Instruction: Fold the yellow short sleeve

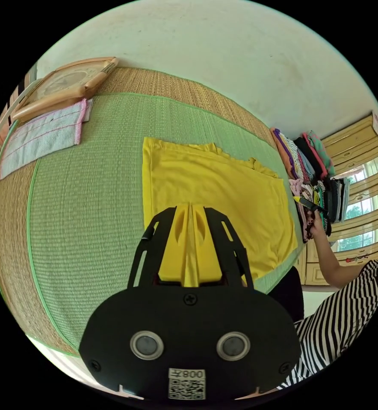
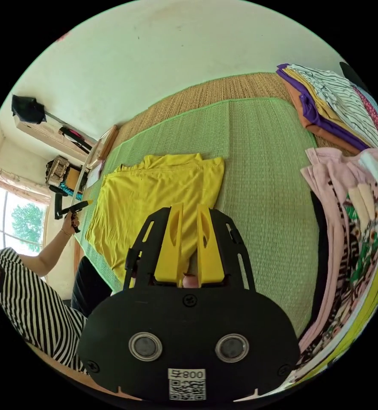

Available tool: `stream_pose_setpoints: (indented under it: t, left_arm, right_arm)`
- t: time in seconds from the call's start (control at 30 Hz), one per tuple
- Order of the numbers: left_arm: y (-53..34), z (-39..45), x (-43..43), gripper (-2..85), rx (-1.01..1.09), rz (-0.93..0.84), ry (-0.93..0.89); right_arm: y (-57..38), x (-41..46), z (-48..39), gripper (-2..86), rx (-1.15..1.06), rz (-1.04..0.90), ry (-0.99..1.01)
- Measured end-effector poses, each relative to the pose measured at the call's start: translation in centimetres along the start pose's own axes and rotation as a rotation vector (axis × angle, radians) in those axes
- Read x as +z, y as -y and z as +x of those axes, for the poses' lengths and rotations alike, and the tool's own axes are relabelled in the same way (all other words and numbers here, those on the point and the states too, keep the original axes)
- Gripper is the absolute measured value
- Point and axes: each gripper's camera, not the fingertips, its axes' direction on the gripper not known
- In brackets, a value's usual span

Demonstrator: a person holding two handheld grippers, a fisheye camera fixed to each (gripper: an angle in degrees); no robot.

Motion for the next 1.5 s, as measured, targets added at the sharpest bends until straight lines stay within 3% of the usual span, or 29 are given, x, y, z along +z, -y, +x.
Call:
stream_pose_setpoints:
  t: [0.3,0.67,0.8,0.93,1.17,1.23,1.5]
  left_arm:
    - [-10.9,-3.3,-0.4,7.2,-0.264,-0.040,-0.054]
    - [-12.0,-0.5,-0.2,2.8,-0.190,-0.108,0.030]
    - [-13.0,-0.4,-1.6,1.9,-0.205,-0.069,0.015]
    - [-14.4,-0.8,0.0,1.7,-0.263,-0.143,0.012]
    - [-15.9,1.5,-1.5,1.8,-0.263,-0.042,-0.031]
    - [-16.2,2.2,-0.7,2.1,-0.253,-0.134,-0.003]
    - [-18.8,6.5,-0.3,6.8,-0.237,-0.097,-0.144]
  right_arm:
    - [-15.4,1.5,2.4,9.8,0.159,-0.041,0.174]
    - [-16.1,2.7,0.9,2.9,0.097,-0.078,0.111]
    - [-16.7,1.0,1.1,1.8,0.070,-0.097,0.093]
    - [-17.7,3.0,2.7,1.5,0.113,-0.148,0.123]
    - [-18.6,2.6,2.2,1.1,0.106,-0.112,0.147]
    - [-18.7,3.0,2.5,1.1,0.110,-0.131,0.134]
    - [-19.3,5.9,2.2,1.2,0.123,-0.176,0.182]
